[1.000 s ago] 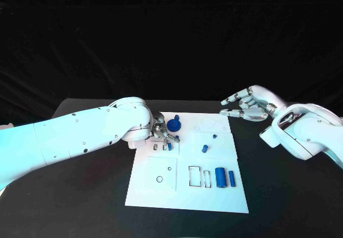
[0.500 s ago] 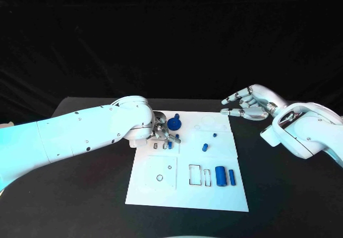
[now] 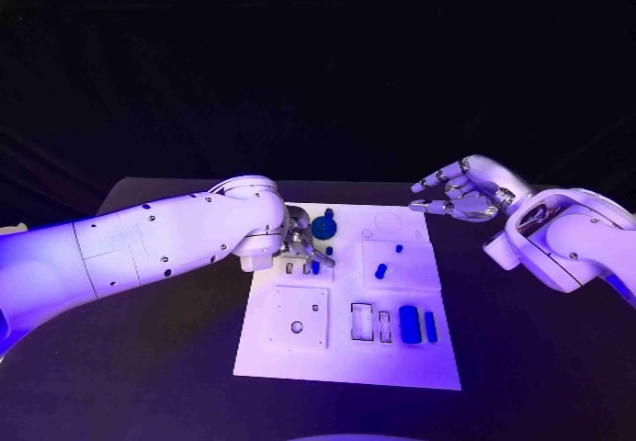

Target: Assemble the parts on the task board

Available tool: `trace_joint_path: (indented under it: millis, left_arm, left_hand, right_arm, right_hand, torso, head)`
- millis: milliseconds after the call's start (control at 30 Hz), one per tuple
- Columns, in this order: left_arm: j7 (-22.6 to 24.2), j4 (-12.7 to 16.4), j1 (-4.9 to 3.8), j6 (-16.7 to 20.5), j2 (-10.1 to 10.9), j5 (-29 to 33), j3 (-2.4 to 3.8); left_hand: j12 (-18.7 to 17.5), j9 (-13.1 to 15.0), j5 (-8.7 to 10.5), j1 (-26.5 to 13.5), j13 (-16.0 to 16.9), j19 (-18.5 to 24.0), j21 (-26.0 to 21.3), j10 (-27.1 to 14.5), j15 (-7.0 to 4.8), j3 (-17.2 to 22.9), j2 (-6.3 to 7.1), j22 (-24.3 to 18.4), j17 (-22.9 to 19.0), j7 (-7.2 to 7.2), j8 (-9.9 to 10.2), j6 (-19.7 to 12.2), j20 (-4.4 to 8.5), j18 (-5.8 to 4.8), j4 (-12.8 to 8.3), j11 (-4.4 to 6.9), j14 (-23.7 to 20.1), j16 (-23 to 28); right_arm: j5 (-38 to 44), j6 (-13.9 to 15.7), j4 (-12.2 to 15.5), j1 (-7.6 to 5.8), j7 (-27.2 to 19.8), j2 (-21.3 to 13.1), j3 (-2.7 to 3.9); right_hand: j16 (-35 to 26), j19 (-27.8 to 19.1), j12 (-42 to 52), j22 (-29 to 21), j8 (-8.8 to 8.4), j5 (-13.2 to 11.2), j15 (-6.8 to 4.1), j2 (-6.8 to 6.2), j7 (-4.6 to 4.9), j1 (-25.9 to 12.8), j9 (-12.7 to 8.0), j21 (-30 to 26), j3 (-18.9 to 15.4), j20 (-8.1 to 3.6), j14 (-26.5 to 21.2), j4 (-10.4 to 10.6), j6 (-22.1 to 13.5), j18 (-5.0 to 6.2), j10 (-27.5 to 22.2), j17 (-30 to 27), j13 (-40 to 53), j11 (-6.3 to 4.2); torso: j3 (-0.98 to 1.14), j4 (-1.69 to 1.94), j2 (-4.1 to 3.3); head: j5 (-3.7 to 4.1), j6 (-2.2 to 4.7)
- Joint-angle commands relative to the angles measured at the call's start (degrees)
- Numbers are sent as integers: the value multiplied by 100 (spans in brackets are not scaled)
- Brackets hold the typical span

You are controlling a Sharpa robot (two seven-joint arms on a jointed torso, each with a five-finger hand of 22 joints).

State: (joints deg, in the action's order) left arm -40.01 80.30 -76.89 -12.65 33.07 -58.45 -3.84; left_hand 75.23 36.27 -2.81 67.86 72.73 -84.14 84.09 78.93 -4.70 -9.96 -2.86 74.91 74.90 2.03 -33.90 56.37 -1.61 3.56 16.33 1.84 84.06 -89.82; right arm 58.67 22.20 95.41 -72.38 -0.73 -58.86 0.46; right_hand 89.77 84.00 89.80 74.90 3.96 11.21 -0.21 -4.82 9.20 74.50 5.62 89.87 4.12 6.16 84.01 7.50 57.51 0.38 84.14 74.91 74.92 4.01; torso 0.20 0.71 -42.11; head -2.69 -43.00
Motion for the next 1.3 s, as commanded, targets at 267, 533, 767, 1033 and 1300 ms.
trace_joint_path:
  millis: [267, 533, 767, 1033, 1300]
  left_arm:
    - [-731, -21, 3, -208, -28, -14, -1]
    - [-710, -31, 9, -199, -47, 20, -2]
    - [-668, -62, 15, -160, -61, 58, -5]
    - [-586, -75, 20, -70, -69, 98, -11]
    - [-431, 12, 27, 207, 30, 205, -13]
  left_hand:
    - [17, 84, -26, 167, -10, -107, 21, 28, -43, 185, 26, 365, 1510, -14, -25, -61, 39, -115, -10, 8, 594, -18]
    - [9, 200, -30, 464, -15, -103, 19, 16, -53, 650, -23, 375, 1510, -28, 13, -104, 47, -114, -54, 21, 594, -18]
    - [-11, 272, -32, 781, -27, -98, 13, -4, -74, 1190, -50, 377, 1510, -51, 98, -156, 67, -113, -124, 42, 594, -18]
    - [-57, 345, -38, 1053, -50, -90, 0, -40, -91, 2294, 129, 379, 1510, -54, 254, -212, 86, -110, -212, 52, 594, -18]
    - [-105, 685, -85, 450, -86, -90, -8, -17, -36, 4995, 1024, 411, 1510, 3, 217, -222, 46, -112, -612, 27, 594, -18]
  right_arm:
    - [90, -105, 1, 5, 30, 17, -1]
    - [91, -107, 2, 5, 29, 20, -2]
    - [92, -116, 1, 6, 30, 25, -2]
    - [92, -131, 1, 6, 36, 25, -3]
    - [92, -165, -12, 8, 45, 34, -6]
  right_hand:
    - [23, 600, 20, 1510, 12, 39, 33, 21, -31, 41, 6, 13, -37, 6, 599, 6, -6, -38, 586, 1509, 1508, 18]
    - [23, 600, 20, 1510, 12, 39, 33, 21, -31, 41, 6, 13, -37, 6, 599, 6, -6, -38, 586, 1509, 1508, 18]
    - [23, 600, 20, 1510, 12, 39, 33, 21, -31, 41, 6, 13, -37, 6, 599, 6, -6, -38, 586, 1509, 1508, 18]
    - [23, 600, 20, 1510, 12, 39, 33, 21, -31, 41, 6, 13, -37, 6, 599, 6, -6, -38, 586, 1509, 1508, 18]
    - [23, 600, 20, 1510, 11, 48, 33, 23, -30, 41, 7, 13, -47, 6, 599, 9, -7, -38, 586, 1509, 1508, 18]
  torso:
    - [0, -5, -2]
    - [2, -1, 0]
    - [1, -2, -3]
    - [2, -4, 0]
    - [5, 1, 5]
  head:
    - [1, -11]
    - [2, -27]
    - [9, -46]
    - [18, -60]
    - [32, -68]
